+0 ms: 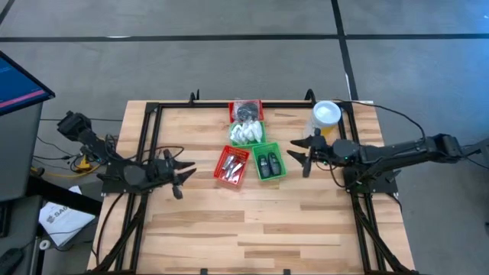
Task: Pick & Place Travel size toiletries
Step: Return to Home Position
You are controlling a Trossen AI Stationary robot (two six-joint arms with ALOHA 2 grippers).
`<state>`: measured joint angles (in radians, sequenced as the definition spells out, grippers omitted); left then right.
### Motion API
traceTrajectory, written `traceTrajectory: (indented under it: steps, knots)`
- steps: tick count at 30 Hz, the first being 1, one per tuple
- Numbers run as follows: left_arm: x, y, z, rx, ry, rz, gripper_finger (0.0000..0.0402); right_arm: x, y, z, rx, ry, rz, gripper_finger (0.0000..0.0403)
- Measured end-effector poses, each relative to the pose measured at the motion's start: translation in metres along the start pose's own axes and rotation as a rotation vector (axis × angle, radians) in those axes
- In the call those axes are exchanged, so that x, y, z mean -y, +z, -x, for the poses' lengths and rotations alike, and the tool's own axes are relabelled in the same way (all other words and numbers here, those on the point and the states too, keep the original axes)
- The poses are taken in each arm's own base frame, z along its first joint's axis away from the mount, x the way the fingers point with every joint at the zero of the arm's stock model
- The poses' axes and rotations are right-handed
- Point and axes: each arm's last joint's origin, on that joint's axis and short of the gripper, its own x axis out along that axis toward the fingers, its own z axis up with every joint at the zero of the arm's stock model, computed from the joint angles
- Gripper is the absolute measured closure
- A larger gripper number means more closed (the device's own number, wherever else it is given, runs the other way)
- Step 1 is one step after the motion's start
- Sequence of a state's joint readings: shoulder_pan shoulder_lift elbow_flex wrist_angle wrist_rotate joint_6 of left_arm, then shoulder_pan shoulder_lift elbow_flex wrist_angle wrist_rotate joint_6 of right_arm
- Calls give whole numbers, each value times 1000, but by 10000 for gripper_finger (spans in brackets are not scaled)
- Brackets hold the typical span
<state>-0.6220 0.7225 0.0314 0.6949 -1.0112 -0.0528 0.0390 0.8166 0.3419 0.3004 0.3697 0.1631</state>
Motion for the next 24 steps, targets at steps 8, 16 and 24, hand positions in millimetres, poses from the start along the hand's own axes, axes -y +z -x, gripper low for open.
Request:
traceTrajectory:
  steps: [8, 16, 24]
  knots:
    - [-8, 8, -2, 81, -166, -57, 302, 20, -27, 19, 24, -47, -32, 217]
    - [-27, 10, -23, 107, -216, -56, 302, 31, -48, 41, 132, -32, -45, 217]
    - [-43, 4, -34, 43, -244, -23, 302, 41, -68, 55, 94, -119, -95, 217]
